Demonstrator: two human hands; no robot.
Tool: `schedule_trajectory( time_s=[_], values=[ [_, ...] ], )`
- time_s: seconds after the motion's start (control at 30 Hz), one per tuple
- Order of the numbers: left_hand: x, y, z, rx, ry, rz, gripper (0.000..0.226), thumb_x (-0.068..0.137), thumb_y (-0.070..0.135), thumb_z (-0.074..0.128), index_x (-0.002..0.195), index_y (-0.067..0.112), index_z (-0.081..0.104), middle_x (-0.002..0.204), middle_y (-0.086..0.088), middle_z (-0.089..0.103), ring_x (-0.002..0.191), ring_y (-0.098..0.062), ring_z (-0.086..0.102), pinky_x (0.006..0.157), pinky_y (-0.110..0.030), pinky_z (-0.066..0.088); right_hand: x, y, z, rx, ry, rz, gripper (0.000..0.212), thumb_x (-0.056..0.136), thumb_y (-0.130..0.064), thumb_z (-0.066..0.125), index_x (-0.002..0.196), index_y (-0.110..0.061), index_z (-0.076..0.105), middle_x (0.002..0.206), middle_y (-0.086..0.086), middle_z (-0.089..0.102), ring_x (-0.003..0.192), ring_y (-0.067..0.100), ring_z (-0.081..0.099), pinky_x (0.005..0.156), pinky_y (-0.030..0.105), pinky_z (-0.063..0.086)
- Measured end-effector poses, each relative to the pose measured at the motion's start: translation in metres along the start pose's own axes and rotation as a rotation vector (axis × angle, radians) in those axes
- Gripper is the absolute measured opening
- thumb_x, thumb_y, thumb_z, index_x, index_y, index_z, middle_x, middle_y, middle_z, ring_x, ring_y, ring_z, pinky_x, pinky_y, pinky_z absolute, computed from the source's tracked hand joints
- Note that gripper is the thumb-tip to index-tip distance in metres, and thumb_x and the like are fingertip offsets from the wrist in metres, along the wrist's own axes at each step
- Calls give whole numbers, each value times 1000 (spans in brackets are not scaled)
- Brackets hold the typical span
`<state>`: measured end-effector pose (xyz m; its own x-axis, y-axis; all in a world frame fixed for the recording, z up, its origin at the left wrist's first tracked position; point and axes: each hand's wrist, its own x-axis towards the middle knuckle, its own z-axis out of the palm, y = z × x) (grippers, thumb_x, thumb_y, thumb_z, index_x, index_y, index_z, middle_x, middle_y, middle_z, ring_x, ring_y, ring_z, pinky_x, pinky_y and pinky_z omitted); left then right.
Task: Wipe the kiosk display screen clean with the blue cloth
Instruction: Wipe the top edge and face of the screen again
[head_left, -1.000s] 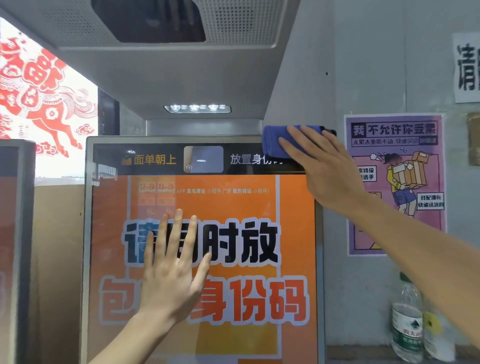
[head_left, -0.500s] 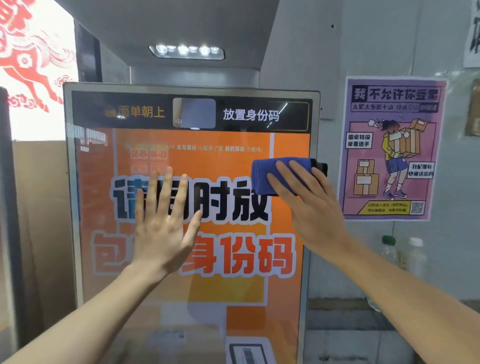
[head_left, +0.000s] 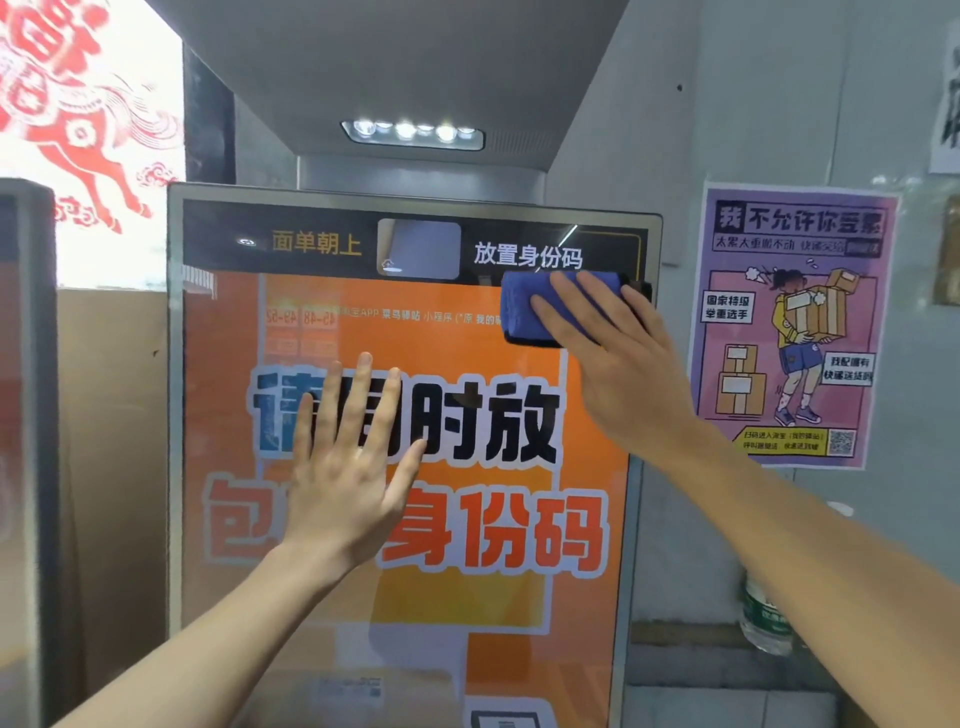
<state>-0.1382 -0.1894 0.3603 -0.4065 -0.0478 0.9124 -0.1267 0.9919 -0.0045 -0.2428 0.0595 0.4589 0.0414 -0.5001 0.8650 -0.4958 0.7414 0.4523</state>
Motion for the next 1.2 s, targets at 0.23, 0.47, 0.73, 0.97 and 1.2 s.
schedule_trajectory(
  time_s=[0.23,0.47,0.73,0.97,1.2],
  values=[
    [0,-4,-5,11,-29,7,67,96,54,28,155,20,21,164,-5,11,151,-25,5,121,-51,10,13,-28,2,32,27,111,70,88,6,59,152,-14,37,158,9,34,148,28,27,121,47,16],
    [1,-25,-10,4,21,123,60,98,44,34,152,19,30,161,-7,23,148,-23,20,117,-45,21,-24,-73,22,27,39,-134,66,89,6,33,150,-18,38,156,6,35,146,26,31,121,45,22],
    [-5,-52,-22,-22,32,42,62,96,42,36,152,16,31,159,-7,26,146,-23,17,117,-31,7,7,-59,13,-29,9,-214,66,90,8,37,151,-19,39,156,4,34,145,25,35,120,44,23],
    [-7,-73,-23,-12,10,31,65,97,45,34,155,19,23,164,-3,13,151,-22,9,120,-37,6,60,-60,2,3,37,36,73,84,13,48,151,-17,40,156,7,38,147,26,32,121,44,19],
    [-19,-95,-20,-39,-19,32,65,99,46,32,157,24,14,165,-2,10,152,-21,6,122,-36,2,51,-105,14,55,70,119,71,82,10,45,149,-14,44,156,9,38,146,28,32,121,46,18]
  ],
)
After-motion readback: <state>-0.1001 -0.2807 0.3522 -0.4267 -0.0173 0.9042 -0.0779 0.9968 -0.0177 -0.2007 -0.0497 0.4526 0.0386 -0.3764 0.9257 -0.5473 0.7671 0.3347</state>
